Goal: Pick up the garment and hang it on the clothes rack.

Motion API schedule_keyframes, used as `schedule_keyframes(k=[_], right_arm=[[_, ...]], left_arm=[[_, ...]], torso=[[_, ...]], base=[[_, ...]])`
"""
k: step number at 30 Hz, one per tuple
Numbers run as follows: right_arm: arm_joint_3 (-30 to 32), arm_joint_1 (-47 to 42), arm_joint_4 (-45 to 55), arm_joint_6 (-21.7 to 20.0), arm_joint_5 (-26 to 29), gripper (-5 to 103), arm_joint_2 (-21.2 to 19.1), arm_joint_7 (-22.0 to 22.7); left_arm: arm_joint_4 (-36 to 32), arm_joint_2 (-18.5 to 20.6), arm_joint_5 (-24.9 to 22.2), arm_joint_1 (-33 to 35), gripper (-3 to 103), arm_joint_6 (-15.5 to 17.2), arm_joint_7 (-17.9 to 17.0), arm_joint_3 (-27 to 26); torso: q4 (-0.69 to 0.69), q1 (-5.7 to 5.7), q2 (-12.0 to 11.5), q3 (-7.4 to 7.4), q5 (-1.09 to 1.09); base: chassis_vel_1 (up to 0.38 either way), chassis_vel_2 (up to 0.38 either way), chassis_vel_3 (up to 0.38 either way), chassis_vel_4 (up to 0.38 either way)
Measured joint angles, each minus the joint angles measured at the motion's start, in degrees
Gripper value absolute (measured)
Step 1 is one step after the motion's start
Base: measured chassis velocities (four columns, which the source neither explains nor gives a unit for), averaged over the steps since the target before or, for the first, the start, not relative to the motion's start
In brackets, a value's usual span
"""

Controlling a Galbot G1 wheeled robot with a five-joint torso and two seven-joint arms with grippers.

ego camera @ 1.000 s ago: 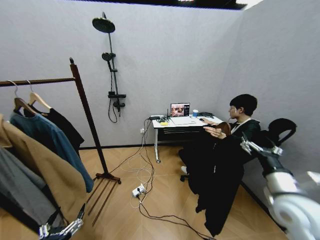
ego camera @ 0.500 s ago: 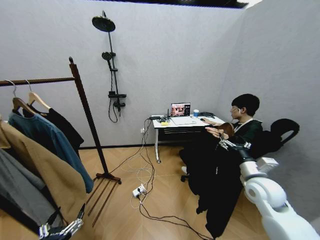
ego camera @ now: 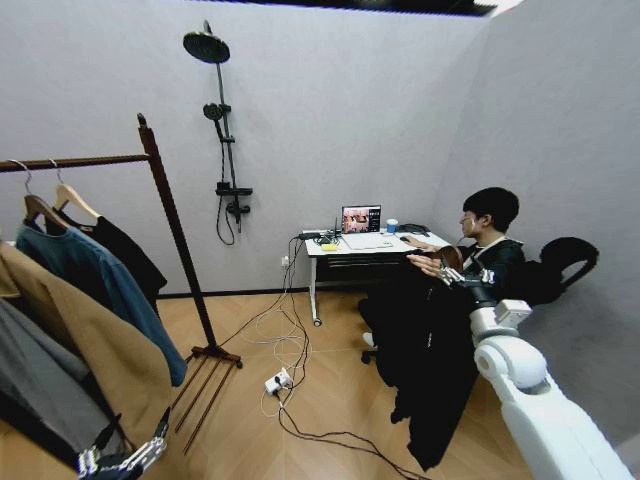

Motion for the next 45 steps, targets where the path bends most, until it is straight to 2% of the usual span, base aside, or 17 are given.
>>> schedule_keyframes(k=[1, 3, 4, 6, 8, 10, 12, 14, 15, 20, 29, 45], right_arm=[[0.00, 0.00, 0.00, 0.00, 0.00, 59, 0.00, 0.00], [-0.16, 0.17, -0.48, 1.21, -0.73, 47, 0.55, 0.00], [-0.16, 0.17, -0.48, 1.21, -0.73, 47, 0.55, 0.00], [-0.16, 0.13, -0.61, 2.27, -0.91, 37, 0.71, -0.13], [-0.13, 0.08, -0.61, 2.72, -0.86, 37, 0.75, -0.20], [0.03, -0.32, -0.47, 3.91, -0.29, 26, 0.91, -0.36], [0.03, -0.32, -0.47, 3.91, -0.29, 26, 0.91, -0.36], [1.39, -1.14, 0.62, 6.70, -1.01, 15, 1.29, -0.26], [2.15, -1.26, 1.23, 8.24, -2.27, 15, 1.46, -0.13], [2.31, -1.89, 1.27, 10.18, -5.39, 15, 1.98, -0.46], [1.27, -3.58, 1.90, 10.57, -5.54, 15, 2.57, -0.71], [-1.77, -0.93, 1.75, 9.47, -5.59, 15, 1.85, 0.19]], left_arm=[[0.00, 0.00, 0.00, 0.00, 100, 0.00, 0.00, 0.00], [0.00, 0.00, 0.00, 0.00, 100, 0.00, 0.00, 0.00], [0.00, 0.00, 0.00, 0.00, 100, 0.00, 0.00, 0.00], [0.00, 0.00, 0.00, 0.00, 100, 0.00, 0.00, 0.00], [0.00, 0.00, 0.00, 0.00, 100, 0.00, 0.00, 0.00], [0.00, 0.00, 0.00, 0.00, 100, 0.00, 0.00, 0.00], [0.00, 0.00, 0.00, 0.00, 100, 0.00, 0.00, 0.00], [0.00, 0.00, 0.00, 0.00, 100, 0.00, 0.00, 0.00], [0.00, 0.00, 0.00, 0.00, 100, 0.00, 0.00, 0.00], [0.00, 0.00, 0.00, 0.00, 100, 0.00, 0.00, 0.00], [0.00, 0.00, 0.00, 0.00, 100, 0.00, 0.00, 0.00], [0.00, 0.00, 0.00, 0.00, 100, 0.00, 0.00, 0.00]], torso=[[0.00, 0.00, 0.00, 0.00, 0.00], [0.01, 0.00, 0.00, 0.00, 0.00], [0.01, 0.00, 0.00, 0.00, 0.00], [0.01, 0.00, 0.00, 0.00, 0.00], [0.01, 0.00, 0.00, 0.00, 0.00], [0.01, 0.00, 0.00, 0.00, 0.00], [0.01, 0.00, 0.00, 0.00, 0.00], [0.00, 0.00, 0.00, 0.00, 0.01], [-0.02, 0.00, 0.00, 0.00, 0.01], [0.01, 0.00, 0.00, -0.01, -0.01], [0.00, 0.00, 0.00, -0.01, 0.00], [0.00, 0.00, 0.00, 0.00, 0.00]], base=[[0.000, 0.000, 0.000, 0.000], [0.000, 0.000, 0.000, 0.000], [0.000, 0.000, 0.000, 0.000], [0.000, 0.000, 0.000, 0.000], [0.000, 0.000, 0.000, 0.000], [0.000, 0.000, 0.000, 0.000], [0.000, 0.000, 0.000, 0.000], [0.000, 0.000, 0.000, 0.000], [0.000, 0.000, 0.000, 0.000], [0.000, 0.000, 0.000, 0.000], [0.000, 0.000, 0.000, 0.000], [0.000, 0.000, 0.000, 0.000]])
